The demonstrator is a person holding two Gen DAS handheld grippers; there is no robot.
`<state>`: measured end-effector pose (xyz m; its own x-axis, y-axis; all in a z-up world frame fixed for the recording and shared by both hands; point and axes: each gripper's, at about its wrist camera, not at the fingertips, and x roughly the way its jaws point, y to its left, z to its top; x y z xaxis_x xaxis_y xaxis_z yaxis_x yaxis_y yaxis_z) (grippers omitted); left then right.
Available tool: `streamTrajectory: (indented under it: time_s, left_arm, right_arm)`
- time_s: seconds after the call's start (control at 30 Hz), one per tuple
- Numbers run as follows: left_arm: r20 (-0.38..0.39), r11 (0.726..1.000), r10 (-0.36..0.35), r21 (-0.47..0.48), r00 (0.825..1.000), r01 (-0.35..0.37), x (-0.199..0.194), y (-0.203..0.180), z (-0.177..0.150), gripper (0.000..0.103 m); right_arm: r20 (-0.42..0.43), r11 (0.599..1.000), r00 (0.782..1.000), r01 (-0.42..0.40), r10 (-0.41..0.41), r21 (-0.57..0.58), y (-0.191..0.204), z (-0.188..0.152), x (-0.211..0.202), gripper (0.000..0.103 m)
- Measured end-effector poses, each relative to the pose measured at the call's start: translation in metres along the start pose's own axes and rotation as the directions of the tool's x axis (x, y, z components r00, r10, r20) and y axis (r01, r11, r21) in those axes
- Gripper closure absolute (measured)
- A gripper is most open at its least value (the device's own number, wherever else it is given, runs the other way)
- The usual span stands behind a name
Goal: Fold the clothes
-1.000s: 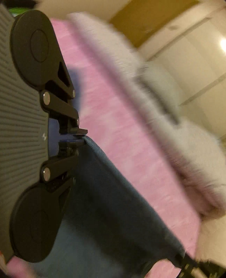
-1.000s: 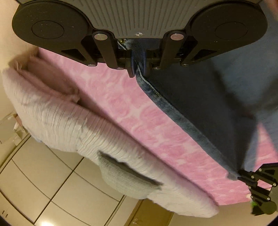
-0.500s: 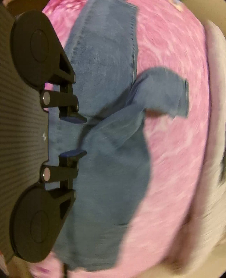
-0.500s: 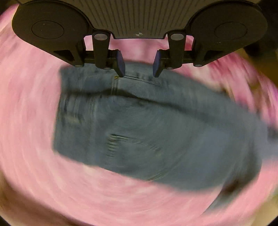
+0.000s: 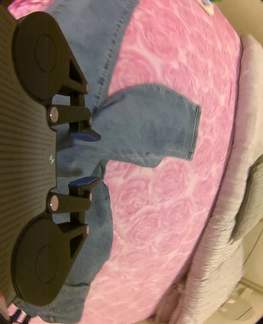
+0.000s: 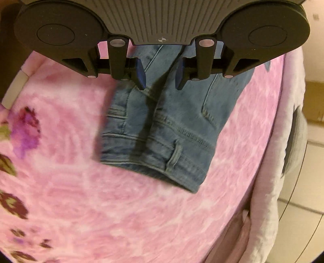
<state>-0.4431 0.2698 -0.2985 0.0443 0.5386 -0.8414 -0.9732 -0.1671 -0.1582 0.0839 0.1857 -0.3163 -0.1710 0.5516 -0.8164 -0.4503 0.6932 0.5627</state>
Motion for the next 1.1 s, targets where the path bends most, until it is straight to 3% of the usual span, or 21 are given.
streamTrajectory:
  time_s: [0.03,0.07,0.13,0.23,0.3,0.5,0.6,0.63,0.7,0.83,0.93,1.1]
  left_arm:
    - [-0.012,1.0,-0.011,0.016,1.0,0.012,0.008,-0.002,0.002,0.078]
    - [0.002,0.999,-0.013,0.031,1.0,0.013,0.008,-0.001,0.001,0.102]
    - [0.032,0.998,-0.018,0.059,0.999,0.016,0.008,-0.001,-0.001,0.101]
    - [0.141,0.999,-0.026,0.033,0.99,0.022,-0.022,0.017,-0.016,0.102]
    - [0.155,1.0,-0.023,-0.017,0.988,0.026,-0.036,0.035,-0.033,0.102]
    - [0.077,0.984,-0.008,-0.179,0.997,0.022,-0.018,0.065,-0.076,0.102]
    - [0.113,0.988,0.003,-0.153,0.994,0.015,-0.021,0.058,-0.076,0.102]
    - [0.138,0.99,0.008,-0.139,0.99,0.012,-0.028,0.057,-0.074,0.102]
    - [0.195,0.994,0.015,-0.113,0.981,0.008,-0.045,0.056,-0.071,0.102]
    - [0.272,0.996,0.044,-0.09,0.961,-0.02,-0.08,0.064,-0.077,0.102]
    - [0.235,0.996,0.068,-0.066,0.97,-0.054,-0.075,0.068,-0.1,0.101]
    - [0.196,0.993,0.106,-0.063,0.975,-0.095,-0.056,0.066,-0.132,0.101]
  right_arm:
    - [0.021,1.0,1.0,-0.014,0.014,0.027,-0.003,0.0,0.0,0.067]
    - [0.045,0.998,0.999,-0.031,0.029,0.055,-0.009,0.003,-0.003,0.067]
    - [0.096,0.992,0.994,-0.07,0.06,0.106,-0.021,0.011,-0.011,0.067]
    - [0.166,0.978,0.98,-0.133,0.106,0.162,-0.029,0.019,-0.013,0.067]
    - [0.18,0.97,0.977,-0.15,0.116,0.19,-0.033,0.024,-0.013,0.067]
    - [0.147,0.977,0.98,-0.154,0.132,0.148,-0.035,0.043,0.005,0.067]
    - [0.115,0.978,0.984,-0.152,0.136,0.141,-0.04,0.05,0.02,0.068]
    - [0.113,0.983,0.985,-0.145,0.133,0.109,-0.037,0.05,0.018,0.082]
    - [0.118,0.993,0.986,-0.117,0.115,0.013,-0.025,0.052,0.011,0.088]
    - [0.168,0.982,0.971,-0.152,0.17,-0.111,-0.002,0.047,-0.035,0.091]
    - [0.172,0.978,0.968,-0.164,0.185,-0.13,-0.005,0.043,-0.059,0.091]
    - [0.118,0.99,0.988,-0.087,0.1,-0.113,-0.033,0.032,-0.041,0.091]
